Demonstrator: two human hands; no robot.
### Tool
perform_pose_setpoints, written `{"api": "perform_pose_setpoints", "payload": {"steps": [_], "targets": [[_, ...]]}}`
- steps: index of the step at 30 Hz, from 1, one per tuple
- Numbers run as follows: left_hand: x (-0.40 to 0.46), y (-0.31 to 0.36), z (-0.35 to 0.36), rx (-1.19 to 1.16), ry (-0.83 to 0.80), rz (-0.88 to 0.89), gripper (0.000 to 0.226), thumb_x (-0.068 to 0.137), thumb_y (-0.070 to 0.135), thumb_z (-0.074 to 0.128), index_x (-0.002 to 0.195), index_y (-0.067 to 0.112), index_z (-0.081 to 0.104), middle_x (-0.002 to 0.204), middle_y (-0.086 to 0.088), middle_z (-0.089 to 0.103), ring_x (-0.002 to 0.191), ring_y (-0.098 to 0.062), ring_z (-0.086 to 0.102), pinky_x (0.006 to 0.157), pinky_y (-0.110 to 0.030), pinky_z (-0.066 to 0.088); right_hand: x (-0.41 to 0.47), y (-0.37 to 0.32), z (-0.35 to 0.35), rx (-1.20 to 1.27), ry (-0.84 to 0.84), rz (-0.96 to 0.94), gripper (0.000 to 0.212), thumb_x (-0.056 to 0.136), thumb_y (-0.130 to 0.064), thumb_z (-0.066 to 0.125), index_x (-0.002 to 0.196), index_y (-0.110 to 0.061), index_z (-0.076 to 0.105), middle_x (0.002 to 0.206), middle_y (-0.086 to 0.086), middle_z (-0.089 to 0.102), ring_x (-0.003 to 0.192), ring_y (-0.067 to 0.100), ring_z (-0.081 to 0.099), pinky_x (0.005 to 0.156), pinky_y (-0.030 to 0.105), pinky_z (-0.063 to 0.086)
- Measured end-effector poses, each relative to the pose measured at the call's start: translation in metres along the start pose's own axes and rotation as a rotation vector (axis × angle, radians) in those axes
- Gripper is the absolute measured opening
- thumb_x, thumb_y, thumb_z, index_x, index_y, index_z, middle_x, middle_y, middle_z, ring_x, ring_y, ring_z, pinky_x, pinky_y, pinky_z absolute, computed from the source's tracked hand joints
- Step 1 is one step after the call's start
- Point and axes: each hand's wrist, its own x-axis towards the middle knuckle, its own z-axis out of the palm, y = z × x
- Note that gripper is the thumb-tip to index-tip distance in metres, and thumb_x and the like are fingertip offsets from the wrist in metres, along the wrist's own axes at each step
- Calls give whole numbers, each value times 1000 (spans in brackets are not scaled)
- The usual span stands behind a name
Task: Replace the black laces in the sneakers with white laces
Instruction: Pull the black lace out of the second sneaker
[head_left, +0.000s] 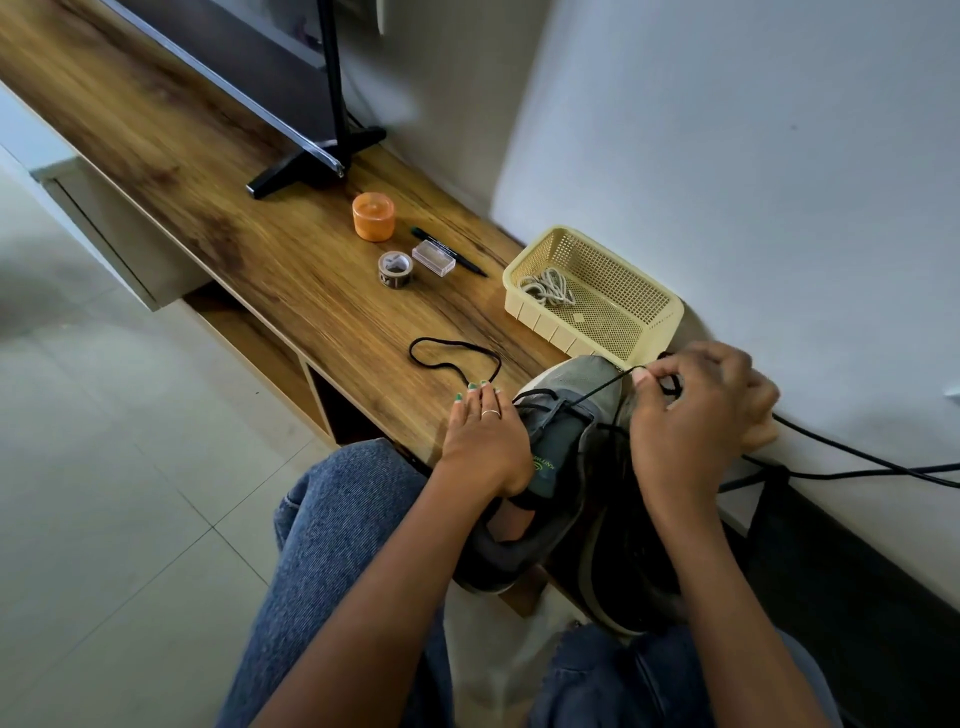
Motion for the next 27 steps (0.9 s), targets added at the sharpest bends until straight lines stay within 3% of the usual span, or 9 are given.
{"api": "perform_pose_setpoints", "payload": {"steps": [6,10,13,16,21,27], "targets": [[-1,2,0,13,12,14,81,101,29,41,148,-4,-16,157,-21,-19,146,-32,-18,119,-44,-8,0,0,5,-257,-354,-152,29,83,-27,63,112,-33,61,143,-3,35,131,27,21,101,45,21],[-1,2,0,12,23,14,80,101,25,42,148,-3,-17,157,-21,-19,146,-32,-18,118,-43,-9,-9,-5,17,-340,-511,-265,19,83,-33,66,102,-31,67,148,-3,30,137,28,11,105,47,15],[0,2,2,11,33,11,79,100,19,42,148,-3,-17,157,-20,-19,146,-32,-18,118,-43,-10,-14,-8,28,-383,-563,-297,7,86,-26,63,91,-28,68,148,-1,32,137,30,11,104,49,16],[0,2,1,11,31,5,78,100,19,41,148,-1,-17,158,-19,-19,146,-31,-19,117,-43,-11,-13,-7,33,-355,-499,-319,10,82,-17,66,79,-26,65,141,-3,39,134,28,14,97,45,13],[-2,2,-1,28,16,-8,78,101,25,40,149,-1,-15,158,-19,-17,146,-31,-18,116,-44,-11,-21,-3,28,-210,-245,-316,19,70,-14,78,67,-24,62,123,-2,54,121,25,27,90,38,15],[-1,1,-1,29,17,-26,77,101,26,40,149,-2,-14,158,-19,-16,146,-32,-17,117,-45,-9,-19,-10,12,-39,-34,-321,17,73,-7,72,75,-21,63,122,1,53,119,23,29,91,50,27]]}}
